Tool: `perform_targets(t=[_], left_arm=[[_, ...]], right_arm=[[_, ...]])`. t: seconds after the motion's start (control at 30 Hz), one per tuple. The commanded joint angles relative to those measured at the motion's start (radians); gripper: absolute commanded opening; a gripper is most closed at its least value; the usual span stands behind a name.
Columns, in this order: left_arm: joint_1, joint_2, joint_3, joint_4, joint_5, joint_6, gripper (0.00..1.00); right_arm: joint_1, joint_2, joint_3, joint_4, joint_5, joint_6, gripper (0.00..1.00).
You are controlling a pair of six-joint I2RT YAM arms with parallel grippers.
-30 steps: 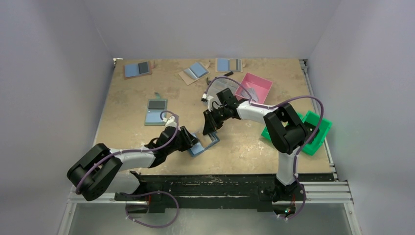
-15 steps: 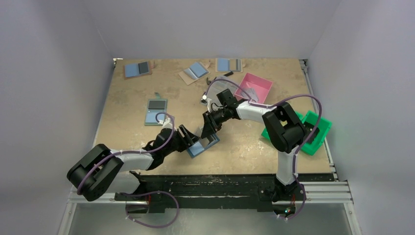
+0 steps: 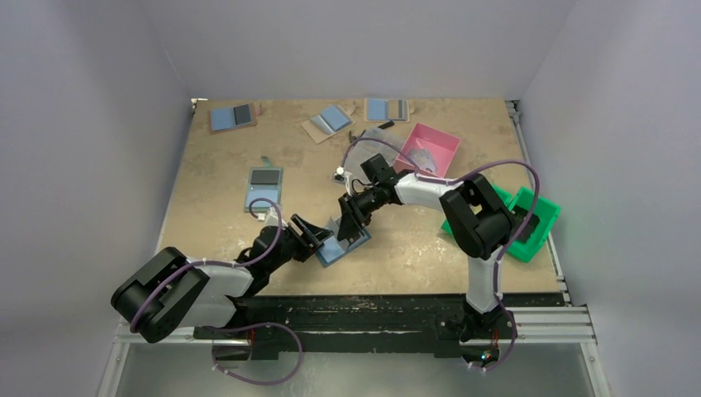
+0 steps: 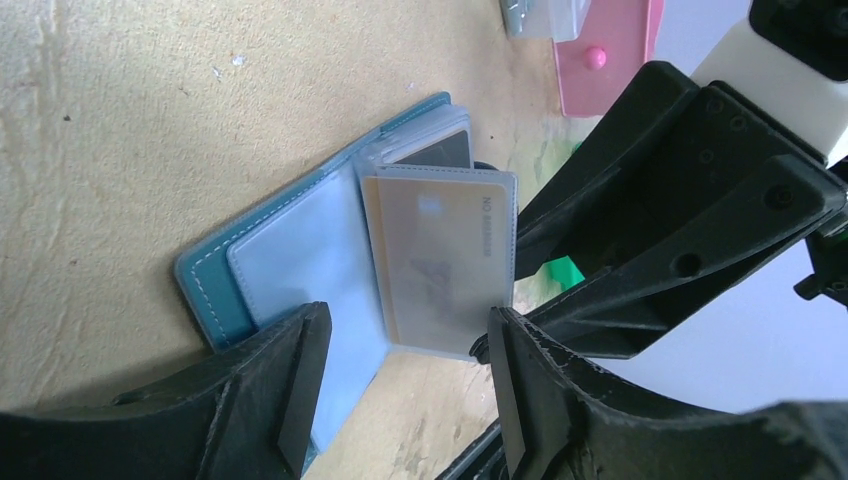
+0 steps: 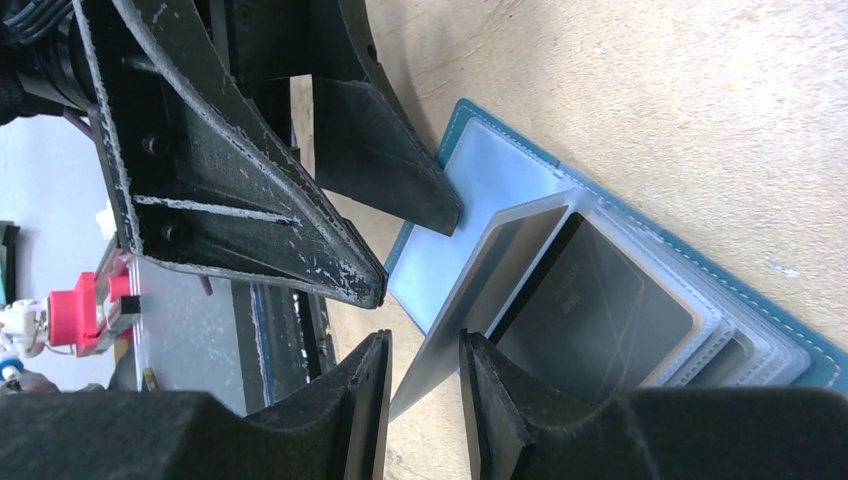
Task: Take the credit cards out of the card holder
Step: Remove the credit card from the card holder.
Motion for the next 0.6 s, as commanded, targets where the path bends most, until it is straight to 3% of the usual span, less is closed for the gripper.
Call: perform_targets(t=[0.0, 0.47, 0.57], left_arm=[[0.008, -0.012, -0.013, 0.097, -0.007, -0.044, 0.64], [0.01, 0.075, -0.043, 0.252, 0.005, -0.108, 0.64], [0.009, 0.083, -0.04, 0.231, -0.003, -0.115, 0.56]], right_arm=[[0.017, -0.002, 0.024, -0.017, -0.024, -0.045, 0.39], [0.054, -0.016, 0.032, -0.038, -0.041, -0.081, 0.4], [0.057, -0.021, 0.035, -0.052, -0.054, -0.101, 0.4]])
